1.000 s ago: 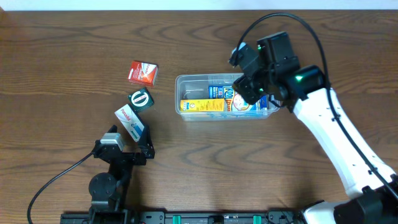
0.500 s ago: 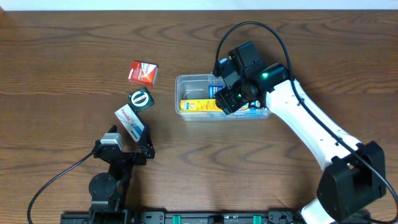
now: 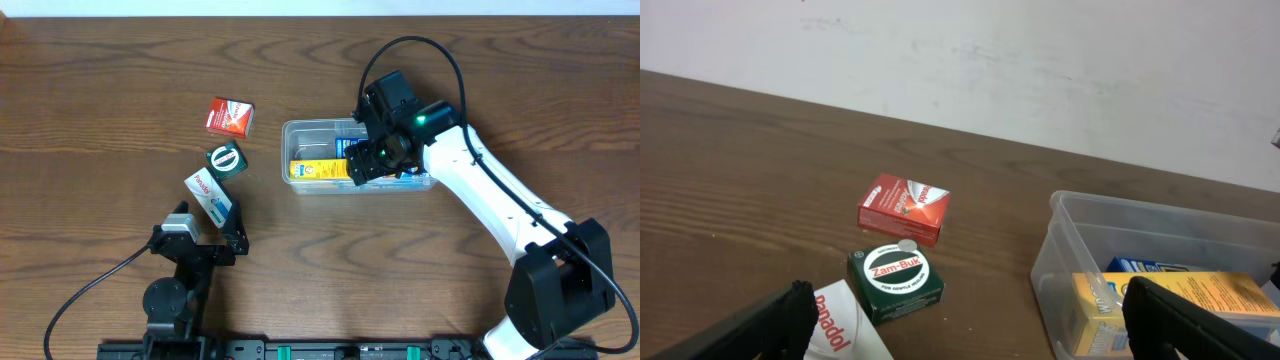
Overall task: Pack container
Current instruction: 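Lower the yellow box beside the blue box and release it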
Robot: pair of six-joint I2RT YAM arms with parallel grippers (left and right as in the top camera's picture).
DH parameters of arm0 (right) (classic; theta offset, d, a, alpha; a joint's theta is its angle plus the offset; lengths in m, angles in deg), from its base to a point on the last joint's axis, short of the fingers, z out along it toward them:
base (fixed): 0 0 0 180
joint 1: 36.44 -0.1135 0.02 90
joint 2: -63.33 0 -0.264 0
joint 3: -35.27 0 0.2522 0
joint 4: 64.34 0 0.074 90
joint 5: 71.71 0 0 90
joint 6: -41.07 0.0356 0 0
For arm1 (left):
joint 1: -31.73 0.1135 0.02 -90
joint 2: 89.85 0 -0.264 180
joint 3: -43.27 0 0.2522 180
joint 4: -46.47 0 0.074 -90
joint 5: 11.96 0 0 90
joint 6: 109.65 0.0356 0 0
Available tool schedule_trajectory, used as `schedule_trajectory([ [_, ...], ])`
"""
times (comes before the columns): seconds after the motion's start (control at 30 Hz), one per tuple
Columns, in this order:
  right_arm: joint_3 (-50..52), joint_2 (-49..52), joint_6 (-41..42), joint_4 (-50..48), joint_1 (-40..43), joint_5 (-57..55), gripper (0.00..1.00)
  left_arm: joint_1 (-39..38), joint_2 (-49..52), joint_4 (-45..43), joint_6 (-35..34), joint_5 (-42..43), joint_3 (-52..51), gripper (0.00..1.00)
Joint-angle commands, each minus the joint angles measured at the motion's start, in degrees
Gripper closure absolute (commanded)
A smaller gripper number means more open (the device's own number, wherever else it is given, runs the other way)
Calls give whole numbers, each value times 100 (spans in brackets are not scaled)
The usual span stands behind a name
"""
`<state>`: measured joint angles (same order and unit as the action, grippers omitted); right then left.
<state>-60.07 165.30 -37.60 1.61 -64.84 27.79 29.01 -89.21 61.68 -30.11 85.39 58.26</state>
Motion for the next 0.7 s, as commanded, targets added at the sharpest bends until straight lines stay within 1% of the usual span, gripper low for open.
schedule_trajectory([
  [0.0,-9,105,566,-33,-17,-9,18,24,-4,190,57,116,-101,2],
  [0.13,-9,352,601,-66,-17,68,15,24,-4,190,57,114,-101,2],
  [0.4,-9,780,603,-232,-17,103,15,24,-4,190,57,116,-101,2],
  [0.67,-7,798,601,-168,153,-205,15,24,-4,190,57,114,-101,2],
])
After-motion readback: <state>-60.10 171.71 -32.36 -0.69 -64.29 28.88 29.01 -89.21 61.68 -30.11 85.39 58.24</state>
